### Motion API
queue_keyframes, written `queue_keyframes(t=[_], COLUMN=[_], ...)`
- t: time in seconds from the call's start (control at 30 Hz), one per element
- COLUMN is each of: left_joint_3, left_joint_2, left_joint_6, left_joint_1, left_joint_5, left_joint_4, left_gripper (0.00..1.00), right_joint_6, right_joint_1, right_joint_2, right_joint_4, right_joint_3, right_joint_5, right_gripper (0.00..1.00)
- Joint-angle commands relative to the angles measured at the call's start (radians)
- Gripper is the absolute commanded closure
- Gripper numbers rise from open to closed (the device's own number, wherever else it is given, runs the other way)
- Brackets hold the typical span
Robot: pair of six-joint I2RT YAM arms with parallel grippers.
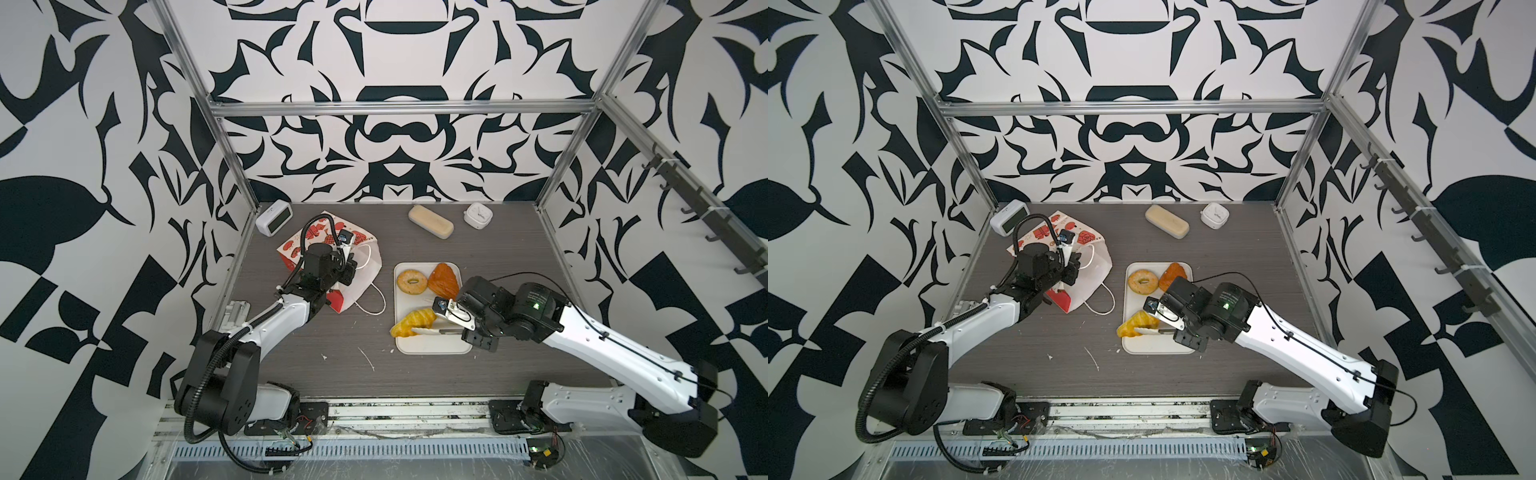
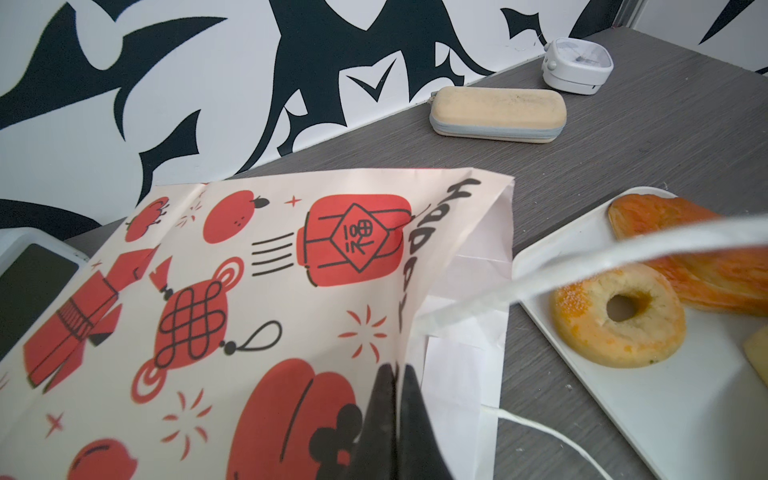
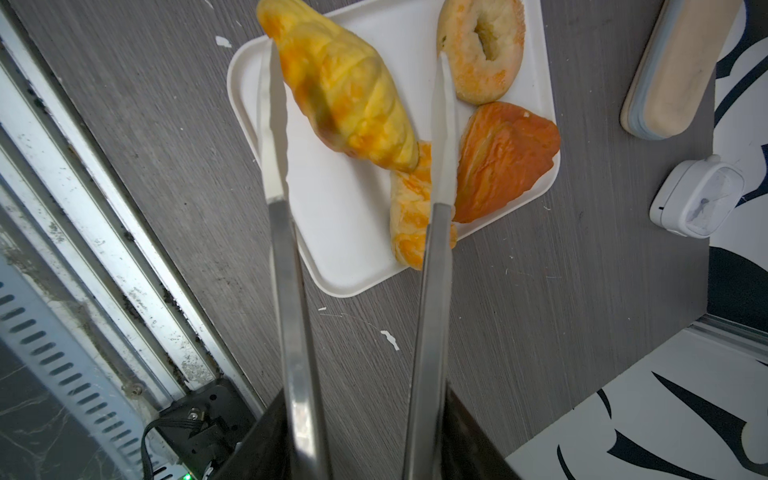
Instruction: Take the fake bread out of the paper bag
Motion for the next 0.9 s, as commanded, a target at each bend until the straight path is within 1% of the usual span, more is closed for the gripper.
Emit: queue_keyframes(t=[0.0, 0.03, 0.07, 0.1, 0.27, 0.43, 0.67, 0.87], left_joint_3=[0.038, 0.038, 0.038, 0.039, 0.033, 0.021, 0.003, -0.009], left_joint_2=[0.015, 0.018, 0.023, 0.025, 0.038, 0.040, 0.036, 0.030], left_joint_6=[-0.018, -0.019, -0.021, -0.022, -0.028, -0.033, -0.039, -0.048], left_joint_1=[0.006, 0.007, 0.008, 0.009, 0.014, 0.021, 0.037, 0.051], left_joint_5=[0.019, 0.022, 0.025, 0.030, 0.040, 0.051, 0.063, 0.074], left_joint_4=[0.008, 0.013, 0.018, 0.022, 0.038, 0.053, 0.070, 0.081], left_gripper=[1.00, 1.00, 1.00, 1.00, 1.00, 1.00, 1.00, 1.00], right_joint_6=[-0.010, -0.008, -0.004, 0.000, 0.003, 0.001, 0.000, 0.001], right_joint_1=[0.004, 0.004, 0.005, 0.005, 0.005, 0.005, 0.010, 0.017], right_joint_2=[0.009, 0.016, 0.023, 0.030, 0.070, 0.111, 0.155, 0.184], right_joint_4=[0.011, 0.013, 0.015, 0.016, 0.020, 0.037, 0.017, 0.016], right_joint_3=[0.038, 0.038, 0.038, 0.040, 0.042, 0.050, 0.052, 0.041], right_joint_5=[0.014, 0.014, -0.029, -0.040, -0.055, -0.012, -0.019, 0.050], right_gripper=[0.47, 0.47, 0.47, 0.47, 0.48, 0.48, 0.50, 0.52])
